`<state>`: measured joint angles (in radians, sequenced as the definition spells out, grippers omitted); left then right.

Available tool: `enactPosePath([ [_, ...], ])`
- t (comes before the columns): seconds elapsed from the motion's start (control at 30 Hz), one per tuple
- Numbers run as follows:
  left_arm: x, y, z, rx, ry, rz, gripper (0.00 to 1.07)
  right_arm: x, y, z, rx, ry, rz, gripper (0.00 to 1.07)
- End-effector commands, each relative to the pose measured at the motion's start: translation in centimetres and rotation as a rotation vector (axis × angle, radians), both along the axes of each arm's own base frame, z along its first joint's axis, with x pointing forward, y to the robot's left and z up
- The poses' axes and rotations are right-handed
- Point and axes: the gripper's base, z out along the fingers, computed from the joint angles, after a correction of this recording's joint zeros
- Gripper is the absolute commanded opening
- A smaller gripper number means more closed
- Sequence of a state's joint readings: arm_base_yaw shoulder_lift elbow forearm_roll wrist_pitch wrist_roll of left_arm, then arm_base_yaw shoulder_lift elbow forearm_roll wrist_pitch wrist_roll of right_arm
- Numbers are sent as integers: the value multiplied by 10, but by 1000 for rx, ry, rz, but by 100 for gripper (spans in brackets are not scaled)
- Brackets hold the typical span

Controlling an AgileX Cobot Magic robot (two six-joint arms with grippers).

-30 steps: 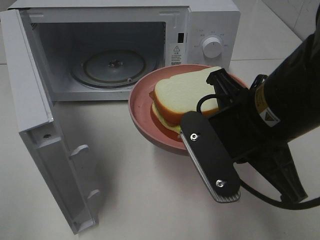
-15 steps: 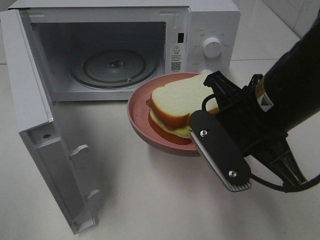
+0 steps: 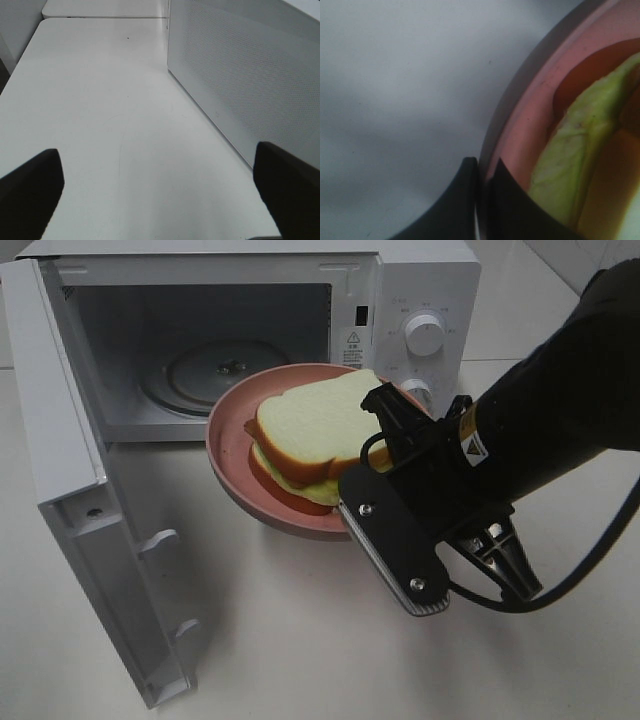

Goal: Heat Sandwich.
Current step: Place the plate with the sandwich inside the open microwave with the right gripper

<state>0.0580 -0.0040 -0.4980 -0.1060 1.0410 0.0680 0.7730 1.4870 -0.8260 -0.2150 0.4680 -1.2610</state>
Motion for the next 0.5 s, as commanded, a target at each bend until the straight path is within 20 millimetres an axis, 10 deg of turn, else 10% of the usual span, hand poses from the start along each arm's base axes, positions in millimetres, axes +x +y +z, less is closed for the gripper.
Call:
enactPosePath([
  [0.03,-3,0,-1,-2,-28,0,98,11,10,4,40,-36,32,0],
  [0.5,-3,0,-1,-2,-28,0,98,40,40,-4,32,-34,64,0],
])
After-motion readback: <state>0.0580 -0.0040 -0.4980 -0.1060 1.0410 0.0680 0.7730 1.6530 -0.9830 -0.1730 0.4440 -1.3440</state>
